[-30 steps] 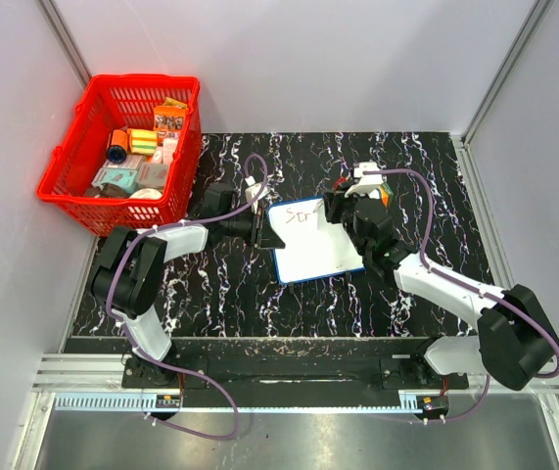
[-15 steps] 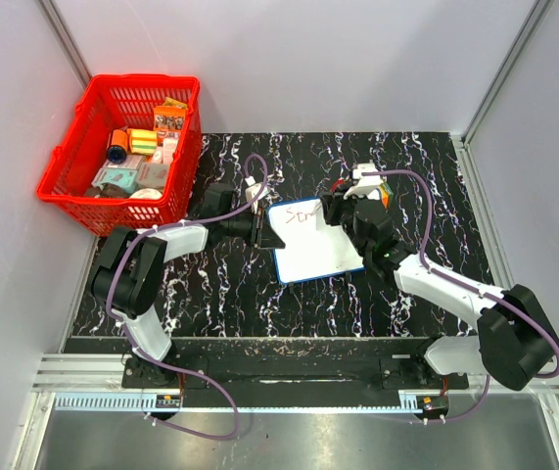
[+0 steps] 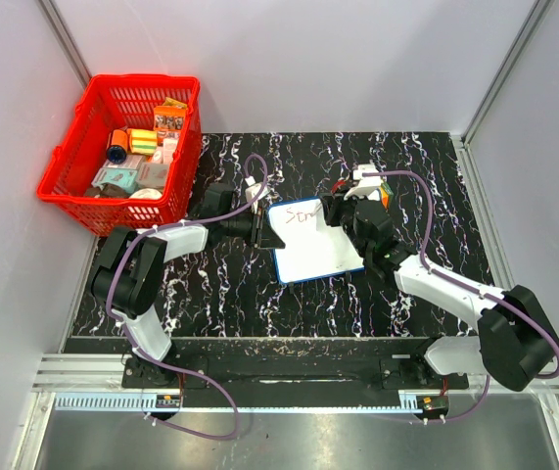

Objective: Write a sentence on the whiteboard

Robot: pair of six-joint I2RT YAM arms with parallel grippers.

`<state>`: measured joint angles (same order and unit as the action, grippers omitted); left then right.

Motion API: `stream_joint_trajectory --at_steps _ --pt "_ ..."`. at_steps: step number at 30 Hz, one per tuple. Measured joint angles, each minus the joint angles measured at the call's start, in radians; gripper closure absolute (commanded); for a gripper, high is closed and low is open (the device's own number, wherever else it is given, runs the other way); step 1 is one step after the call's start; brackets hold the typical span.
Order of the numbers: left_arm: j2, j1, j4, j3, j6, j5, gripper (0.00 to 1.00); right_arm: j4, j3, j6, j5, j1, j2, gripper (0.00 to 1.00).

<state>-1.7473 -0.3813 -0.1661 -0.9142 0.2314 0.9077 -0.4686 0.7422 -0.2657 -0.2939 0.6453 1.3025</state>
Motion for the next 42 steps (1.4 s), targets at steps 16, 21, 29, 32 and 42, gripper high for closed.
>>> stream_joint_trajectory --at_steps 16,21,29,32,42 --pt "0.0 0.0 0.001 0.0 0.0 0.0 1.0 0.032 -0.018 0.001 -0.002 0.0 -0.022 1.0" --pt "0.0 0.0 0.001 0.0 0.0 0.0 1.0 0.051 -0.024 0.002 -0.017 0.0 -0.033 1.0" --pt "0.0 -0.002 0.004 -0.002 0.0 -0.003 1.0 0.055 -0.024 0.002 -0.047 -0.003 -0.035 1.0" --pt "0.0 -0.003 0.006 -0.003 0.0 -0.003 1.0 0.056 -0.022 0.002 -0.054 -0.006 -0.035 1.0" --pt "0.0 -0.008 0.008 -0.008 -0.012 -0.004 1.0 0.056 0.023 0.008 -0.06 -0.012 -0.022 1.0"
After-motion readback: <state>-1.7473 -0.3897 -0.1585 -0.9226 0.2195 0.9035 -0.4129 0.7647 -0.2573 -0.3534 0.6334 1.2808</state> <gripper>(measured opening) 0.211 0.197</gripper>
